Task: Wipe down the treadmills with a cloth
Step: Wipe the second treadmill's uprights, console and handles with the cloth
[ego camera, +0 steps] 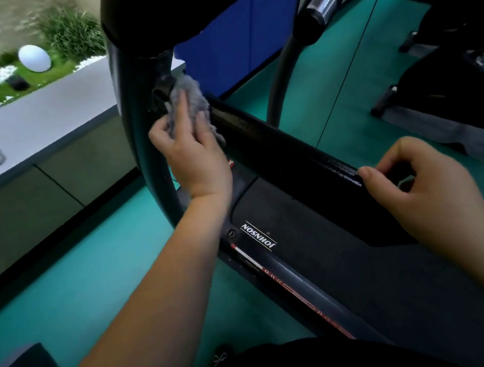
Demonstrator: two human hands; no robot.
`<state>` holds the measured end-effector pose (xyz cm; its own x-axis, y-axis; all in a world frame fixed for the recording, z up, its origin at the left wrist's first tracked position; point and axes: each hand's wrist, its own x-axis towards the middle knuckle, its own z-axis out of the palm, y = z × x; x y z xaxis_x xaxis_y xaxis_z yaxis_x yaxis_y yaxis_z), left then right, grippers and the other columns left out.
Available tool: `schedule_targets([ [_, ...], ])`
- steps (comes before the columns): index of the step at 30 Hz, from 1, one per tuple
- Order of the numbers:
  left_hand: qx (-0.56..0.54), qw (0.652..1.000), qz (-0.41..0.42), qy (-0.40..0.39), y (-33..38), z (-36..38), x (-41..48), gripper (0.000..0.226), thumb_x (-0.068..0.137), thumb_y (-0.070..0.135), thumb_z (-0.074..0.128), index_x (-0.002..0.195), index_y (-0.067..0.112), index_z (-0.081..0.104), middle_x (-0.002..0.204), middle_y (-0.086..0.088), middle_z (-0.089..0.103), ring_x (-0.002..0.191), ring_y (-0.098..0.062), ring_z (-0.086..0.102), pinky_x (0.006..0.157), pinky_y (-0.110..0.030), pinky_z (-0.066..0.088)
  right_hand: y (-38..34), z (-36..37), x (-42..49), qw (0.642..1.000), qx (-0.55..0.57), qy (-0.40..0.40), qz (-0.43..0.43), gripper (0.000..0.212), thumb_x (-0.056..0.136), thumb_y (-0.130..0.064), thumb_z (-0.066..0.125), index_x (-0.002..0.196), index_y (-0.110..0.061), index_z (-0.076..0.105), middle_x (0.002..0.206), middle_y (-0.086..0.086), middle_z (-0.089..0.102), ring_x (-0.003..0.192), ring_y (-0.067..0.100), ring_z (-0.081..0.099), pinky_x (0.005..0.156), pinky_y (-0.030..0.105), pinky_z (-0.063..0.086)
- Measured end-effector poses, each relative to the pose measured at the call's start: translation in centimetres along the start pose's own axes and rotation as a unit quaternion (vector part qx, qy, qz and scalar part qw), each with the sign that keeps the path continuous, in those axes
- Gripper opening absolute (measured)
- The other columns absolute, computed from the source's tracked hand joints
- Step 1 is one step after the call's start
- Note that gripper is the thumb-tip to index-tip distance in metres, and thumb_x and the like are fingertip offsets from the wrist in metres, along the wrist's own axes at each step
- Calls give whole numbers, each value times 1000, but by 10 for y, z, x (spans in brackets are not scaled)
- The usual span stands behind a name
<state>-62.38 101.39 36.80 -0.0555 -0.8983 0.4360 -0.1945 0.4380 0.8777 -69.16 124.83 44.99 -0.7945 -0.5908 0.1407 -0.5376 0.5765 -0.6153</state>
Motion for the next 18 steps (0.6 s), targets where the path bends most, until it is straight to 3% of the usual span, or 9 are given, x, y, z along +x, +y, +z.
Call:
schedule_targets([
  [1,-23,998,-51,11,-10,7,4,44,95,24,49,137,14,51,110,-15,44,90,-13,48,83,3,33,-1,-1,0,1000,-4,0,-7,22,85,-38,63,73,-24,51,74,-3,59,62,16,55,52,26,35],
  [3,-112,983,-149,-2,-29,18,-7,49,90,33,47,136,16,53,98,-21,49,78,-17,51,91,-30,52,-2,0,0,1000,-8,4,-19,22,84,-37,63,72,-24,51,73,-3,59,62,15,54,53,27,36],
  [5,-147,967,-208,-28,-33,18,-33,47,88,42,46,129,24,60,100,-17,56,81,-19,56,94,-46,50,0,1,0,1000,-2,9,-17,22,84,-37,64,72,-24,51,73,-2,60,63,18,55,54,29,39],
  [7,-147,962,-231,-7,-22,3,-46,43,93,32,46,130,14,59,111,-11,61,99,-17,60,98,-28,45,1,2,0,1000,5,13,-13,23,84,-37,64,72,-23,51,73,-1,60,63,20,56,54,29,40],
  [9,-148,969,-191,54,-16,0,-40,43,93,20,45,133,6,55,113,-13,59,96,-3,60,92,-19,46,1,4,0,1000,13,22,-12,23,84,-37,64,71,-22,51,71,-1,60,62,21,57,54,29,42],
  [11,-157,980,-114,40,3,1,-33,43,94,19,47,136,11,52,113,-19,51,89,-1,60,86,-22,50,0,5,-1,999,13,28,-11,24,83,-38,63,71,-22,51,70,-2,59,62,22,57,55,34,45],
  [14,-101,993,-65,11,15,13,-26,39,97,21,48,136,21,51,123,-14,40,90,7,49,84,0,38,-4,5,-2,999,15,33,-5,23,82,-41,62,71,-23,51,71,-1,61,64,25,60,59,41,52],
  [15,-108,991,-80,24,8,15,-18,39,98,19,48,137,20,51,121,-15,40,86,4,50,82,0,39,-5,5,-3,999,16,29,0,23,82,-41,62,72,-24,52,72,-1,62,64,26,61,60,44,53],
  [18,-122,979,-164,3,-23,14,16,43,99,19,42,142,14,45,109,-15,43,81,-21,53,88,-33,51,-7,4,-5,999,18,24,14,23,83,-42,62,73,-24,52,73,0,64,63,29,63,60,47,55],
])
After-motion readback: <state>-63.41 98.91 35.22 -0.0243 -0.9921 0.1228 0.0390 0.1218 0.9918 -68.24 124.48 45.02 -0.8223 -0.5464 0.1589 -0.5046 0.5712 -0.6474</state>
